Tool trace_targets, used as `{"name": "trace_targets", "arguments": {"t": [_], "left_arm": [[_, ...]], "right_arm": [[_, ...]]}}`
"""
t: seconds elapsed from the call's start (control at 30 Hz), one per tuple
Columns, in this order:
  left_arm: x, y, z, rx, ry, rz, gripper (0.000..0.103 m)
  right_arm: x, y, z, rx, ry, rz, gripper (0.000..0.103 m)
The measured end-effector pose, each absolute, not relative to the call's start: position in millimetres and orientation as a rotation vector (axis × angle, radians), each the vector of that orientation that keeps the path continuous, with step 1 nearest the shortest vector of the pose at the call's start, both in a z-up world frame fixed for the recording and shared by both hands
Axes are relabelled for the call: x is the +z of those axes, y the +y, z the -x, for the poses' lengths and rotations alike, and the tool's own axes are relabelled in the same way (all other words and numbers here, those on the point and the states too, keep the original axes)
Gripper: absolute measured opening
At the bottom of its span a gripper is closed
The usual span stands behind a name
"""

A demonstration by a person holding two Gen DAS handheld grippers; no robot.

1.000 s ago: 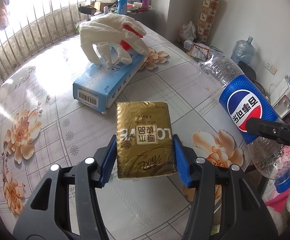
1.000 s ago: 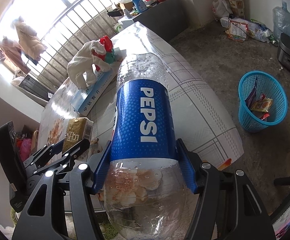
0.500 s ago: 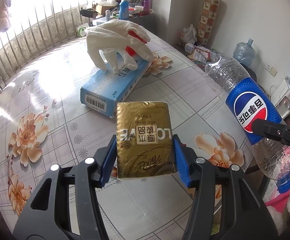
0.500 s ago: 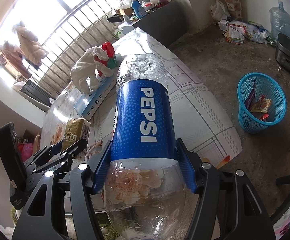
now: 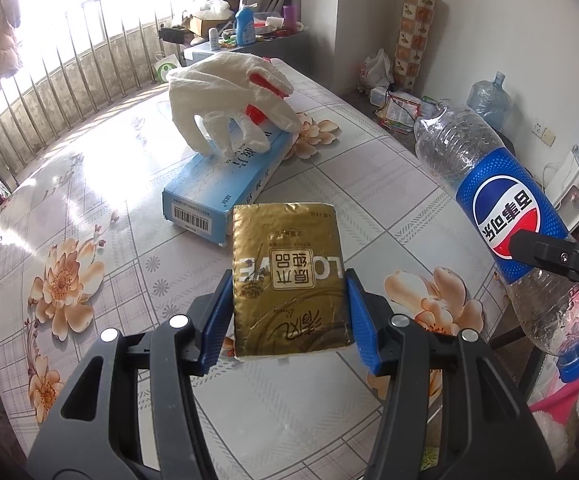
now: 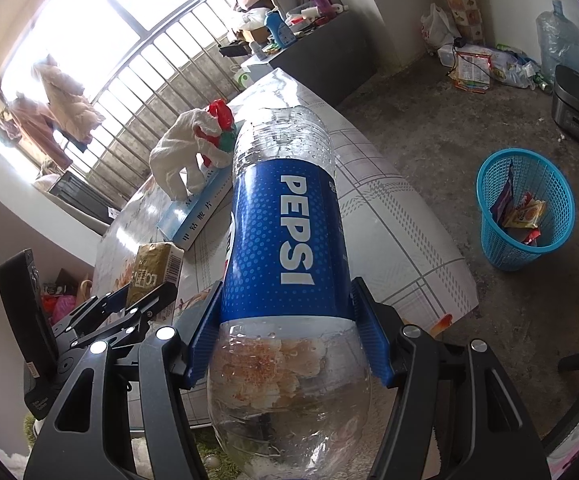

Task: Collect trash
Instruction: 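Carry the bottle and gold pack over the blue basket with both tools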

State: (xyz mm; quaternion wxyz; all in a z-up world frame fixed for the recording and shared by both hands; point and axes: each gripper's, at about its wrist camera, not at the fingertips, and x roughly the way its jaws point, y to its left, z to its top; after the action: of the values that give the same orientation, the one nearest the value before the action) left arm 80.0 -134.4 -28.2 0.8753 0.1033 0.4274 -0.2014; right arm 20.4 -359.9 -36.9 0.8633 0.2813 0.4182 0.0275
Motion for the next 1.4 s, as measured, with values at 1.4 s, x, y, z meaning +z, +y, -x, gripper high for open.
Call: {"name": "trace_targets", "arguments": {"t": [1.4], "left_arm": [[-2, -371, -134, -0.87, 0.895, -0.412, 0.051]], "right_arm": [[-58, -550, 57, -0.343, 0.651, -0.884, 0.061]]}}
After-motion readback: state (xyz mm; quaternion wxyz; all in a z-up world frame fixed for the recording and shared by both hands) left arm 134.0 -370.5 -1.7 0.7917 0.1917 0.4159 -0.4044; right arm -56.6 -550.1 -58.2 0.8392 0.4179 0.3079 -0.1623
